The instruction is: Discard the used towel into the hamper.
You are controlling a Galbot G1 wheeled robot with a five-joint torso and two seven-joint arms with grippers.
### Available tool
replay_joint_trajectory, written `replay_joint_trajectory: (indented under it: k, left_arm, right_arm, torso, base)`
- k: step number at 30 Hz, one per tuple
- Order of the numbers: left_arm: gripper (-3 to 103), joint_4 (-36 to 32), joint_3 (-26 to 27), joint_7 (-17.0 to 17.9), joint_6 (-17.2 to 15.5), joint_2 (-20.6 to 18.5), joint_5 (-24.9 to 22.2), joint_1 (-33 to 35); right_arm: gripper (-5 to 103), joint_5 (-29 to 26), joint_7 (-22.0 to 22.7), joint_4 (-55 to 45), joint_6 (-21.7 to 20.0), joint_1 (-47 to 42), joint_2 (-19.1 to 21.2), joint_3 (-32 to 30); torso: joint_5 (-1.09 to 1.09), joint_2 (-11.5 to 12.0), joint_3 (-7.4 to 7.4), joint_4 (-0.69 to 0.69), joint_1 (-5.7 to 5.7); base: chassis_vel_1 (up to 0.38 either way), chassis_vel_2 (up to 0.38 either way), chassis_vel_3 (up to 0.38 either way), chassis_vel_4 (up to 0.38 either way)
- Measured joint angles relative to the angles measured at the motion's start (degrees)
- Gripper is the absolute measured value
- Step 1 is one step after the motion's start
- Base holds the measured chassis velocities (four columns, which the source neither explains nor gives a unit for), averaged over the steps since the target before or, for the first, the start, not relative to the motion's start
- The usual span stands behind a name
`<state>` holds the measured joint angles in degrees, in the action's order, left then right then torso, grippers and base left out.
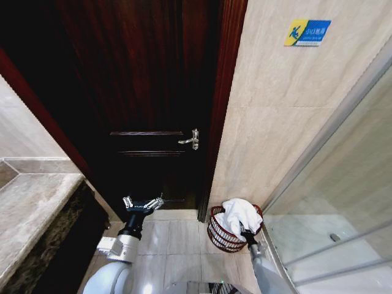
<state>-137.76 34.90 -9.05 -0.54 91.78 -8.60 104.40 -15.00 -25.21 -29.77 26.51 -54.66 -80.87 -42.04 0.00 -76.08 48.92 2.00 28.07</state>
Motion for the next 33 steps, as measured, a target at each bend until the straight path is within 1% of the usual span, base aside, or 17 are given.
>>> replay_joint_trajectory:
  k: [3, 4, 5, 6, 10, 12, 14, 16, 18, 22, 24, 25, 28, 29, 30, 31, 33]
  left_arm:
    - [100, 0.0, 0.0, 0.0, 0.0, 0.0, 0.0, 0.0]
    - [100, 0.0, 0.0, 0.0, 0.0, 0.0, 0.0, 0.0]
    - [100, 0.0, 0.0, 0.0, 0.0, 0.0, 0.0, 0.0]
    - [100, 0.0, 0.0, 0.0, 0.0, 0.0, 0.0, 0.0]
    - [100, 0.0, 0.0, 0.0, 0.0, 0.0, 0.0, 0.0]
    - [100, 0.0, 0.0, 0.0, 0.0, 0.0, 0.0, 0.0]
    - [100, 0.0, 0.0, 0.0, 0.0, 0.0, 0.0, 0.0]
    - [100, 0.0, 0.0, 0.0, 0.0, 0.0, 0.0, 0.0]
    - [100, 0.0, 0.0, 0.0, 0.0, 0.0, 0.0, 0.0]
    - [100, 0.0, 0.0, 0.0, 0.0, 0.0, 0.0, 0.0]
    - [100, 0.0, 0.0, 0.0, 0.0, 0.0, 0.0, 0.0]
    - [100, 0.0, 0.0, 0.0, 0.0, 0.0, 0.0, 0.0]
    - [100, 0.0, 0.0, 0.0, 0.0, 0.0, 0.0, 0.0]
    - [100, 0.0, 0.0, 0.0, 0.0, 0.0, 0.0, 0.0]
    - [100, 0.0, 0.0, 0.0, 0.0, 0.0, 0.0, 0.0]
    - [100, 0.0, 0.0, 0.0, 0.0, 0.0, 0.0, 0.0]
    - [100, 0.0, 0.0, 0.0, 0.0, 0.0, 0.0, 0.0]
  right_arm:
    - [16, 0.2, 0.4, 0.5, -0.3, 0.6, 0.3, 0.1]
    - [16, 0.4, 0.5, 1.4, 0.3, 1.3, 0.4, 0.1]
    - [16, 0.8, 1.2, 3.3, 2.2, 2.7, 0.4, -0.2]
    - [16, 1.3, 1.6, 4.2, 3.1, 3.4, 0.4, -0.3]
    - [16, 2.5, 2.0, 4.2, 3.1, 3.7, 0.4, -0.4]
    - [16, 4.1, 1.7, 4.2, 2.9, 3.8, 0.3, -0.5]
    - [16, 4.9, 0.8, 4.1, 1.7, 3.5, 0.3, -0.6]
    - [16, 5.0, 0.6, 4.1, 1.3, 3.5, 0.3, -0.6]
    - [16, 5.3, 0.0, 4.1, -0.2, 3.0, 0.4, -0.6]
    - [16, 5.9, -0.3, 4.5, -1.1, 2.9, 0.4, -0.5]
    - [16, 7.8, -0.4, 4.8, -2.1, 2.9, 0.5, -0.6]
    - [16, 7.8, -0.4, 4.8, -2.1, 2.9, 0.5, -0.6]
    - [16, 13.6, -0.6, 3.4, -7.1, 2.7, 0.8, -1.0]
    - [16, 13.6, -0.6, 3.4, -7.1, 2.7, 0.8, -1.0]
    - [16, 15.8, -1.0, 3.4, -9.2, 2.7, 1.0, -1.3]
    - [16, 17.3, -1.5, 3.3, -10.9, 2.8, 1.0, -1.7]
    - [16, 17.6, -1.6, 3.3, -11.2, 2.8, 1.0, -1.8]
  torso:
    - [0.00, 0.0, 0.00, 0.00, 0.00]
    - [-0.01, 0.0, 0.00, 0.00, 0.00]
    - [0.00, 0.0, 0.00, -0.01, 0.00]
    - [0.01, 0.0, 0.00, 0.01, 0.00]
    - [-0.01, 0.0, 0.00, 0.02, 0.00]
    - [0.01, 0.0, 0.00, -0.01, 0.00]
    - [-0.02, 0.0, 0.00, 0.00, 0.00]
    - [-0.01, 0.0, 0.00, 0.00, 0.00]
    - [0.00, 0.0, -0.01, -0.01, -0.01]
    - [-0.01, 0.0, -0.01, -0.02, -0.03]
    - [0.01, 0.0, 0.00, 0.00, -0.01]
    - [0.01, 0.0, 0.00, 0.00, -0.01]
    - [-0.04, 0.0, 0.00, -0.01, 0.01]
    - [-0.04, 0.0, 0.00, -0.01, 0.01]
    - [0.01, 0.0, 0.00, -0.01, 0.02]
    - [-0.01, 0.0, 0.01, -0.01, 0.05]
    - [-0.02, 0.0, 0.01, -0.01, 0.06]
  base:
    - [0.000, 0.000, 0.000, 0.000]
    - [0.000, 0.000, 0.000, 0.000]
    - [0.000, 0.000, 0.000, 0.000]
    - [0.000, 0.000, 0.000, 0.000]
    - [0.000, 0.000, 0.000, 0.000]
    - [0.000, 0.000, 0.000, 0.000]
    - [0.000, 0.000, 0.000, 0.000]
    - [0.000, 0.000, 0.000, 0.000]
    - [-0.022, 0.017, 0.023, -0.027]
    - [-0.077, 0.069, 0.068, -0.074]
    - [-0.120, 0.132, 0.127, -0.144]
    - [-0.126, 0.165, 0.127, -0.168]
    - [-0.214, 0.209, 0.199, -0.196]
    - [-0.234, 0.223, 0.201, -0.195]
    - [-0.194, 0.219, 0.201, -0.162]
    - [-0.142, 0.162, 0.149, -0.162]
    - [-0.142, 0.162, 0.149, -0.162]
